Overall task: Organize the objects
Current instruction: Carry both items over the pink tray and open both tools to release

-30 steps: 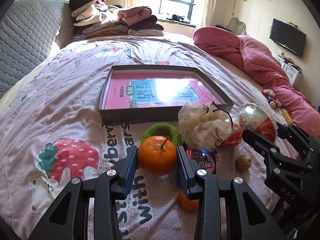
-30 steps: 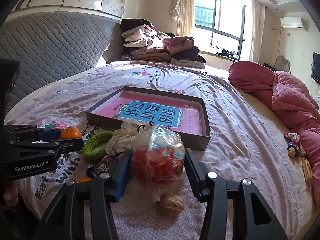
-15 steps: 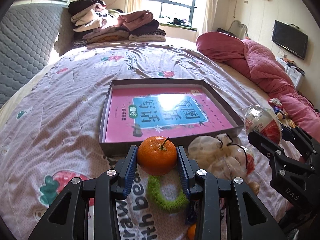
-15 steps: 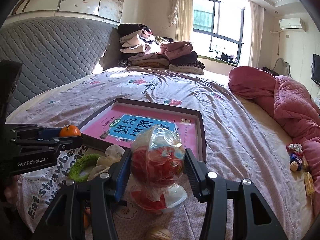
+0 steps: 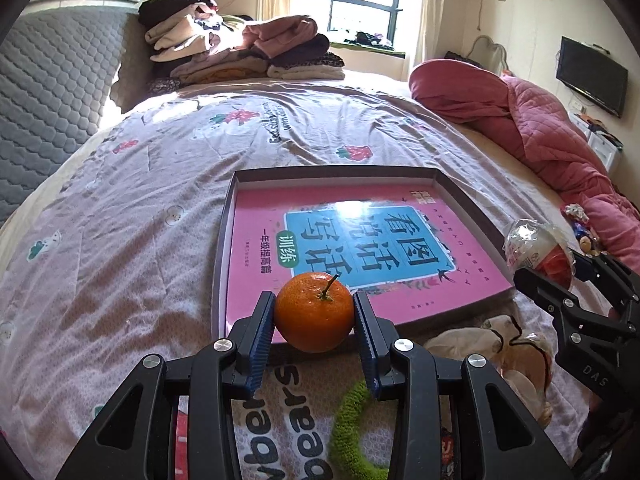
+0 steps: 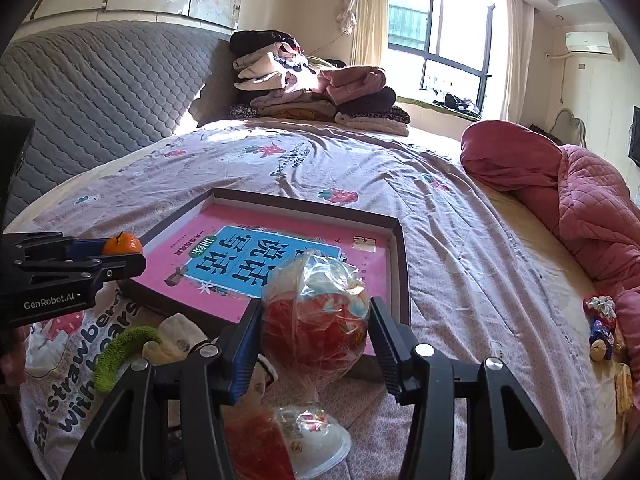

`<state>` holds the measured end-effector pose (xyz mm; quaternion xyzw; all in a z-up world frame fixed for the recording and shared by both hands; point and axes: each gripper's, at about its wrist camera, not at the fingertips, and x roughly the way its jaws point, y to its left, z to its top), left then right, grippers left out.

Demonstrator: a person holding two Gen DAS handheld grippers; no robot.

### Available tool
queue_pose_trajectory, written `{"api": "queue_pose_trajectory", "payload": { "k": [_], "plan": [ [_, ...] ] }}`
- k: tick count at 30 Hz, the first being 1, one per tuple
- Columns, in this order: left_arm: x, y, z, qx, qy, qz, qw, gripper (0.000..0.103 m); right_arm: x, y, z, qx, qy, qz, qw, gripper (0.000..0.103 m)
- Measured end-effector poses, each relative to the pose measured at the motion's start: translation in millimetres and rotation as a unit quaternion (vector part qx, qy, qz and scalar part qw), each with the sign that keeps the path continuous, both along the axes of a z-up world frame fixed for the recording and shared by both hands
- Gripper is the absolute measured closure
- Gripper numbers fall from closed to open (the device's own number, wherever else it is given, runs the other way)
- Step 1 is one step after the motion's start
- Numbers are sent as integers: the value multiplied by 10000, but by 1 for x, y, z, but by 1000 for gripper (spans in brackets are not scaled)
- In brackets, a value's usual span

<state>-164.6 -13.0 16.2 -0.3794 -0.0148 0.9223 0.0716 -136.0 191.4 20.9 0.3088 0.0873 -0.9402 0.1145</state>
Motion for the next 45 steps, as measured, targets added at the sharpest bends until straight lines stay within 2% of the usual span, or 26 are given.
{"api": "queue_pose_trajectory", "payload": {
  "k": [9,18,22,35,38,40,45],
  "plan": [
    [-35,-5,-17,-78,-209,58,9997,64,-43,9,-17,30,-407,10,9992,51],
    [-54,-5,-39,-103,-470,57,9988,64,-68,5,-39,114,-775,66,9969,51],
    [-60,-6,-50,-63,-649,51,9979,63,-73,5,-47,143,-881,58,9960,51],
    [-60,-6,-51,-66,-676,90,9976,63,-74,4,-47,192,-905,17,9957,51],
    [-59,-7,-50,-33,-668,81,9977,58,-74,3,-47,191,-914,22,9956,50],
    [-58,-7,-47,0,-627,65,9980,47,-73,3,-46,226,-892,18,9958,48],
    [-55,-8,-42,34,-559,56,9984,40,-70,3,-40,200,-807,36,9965,44]
  ]
}}
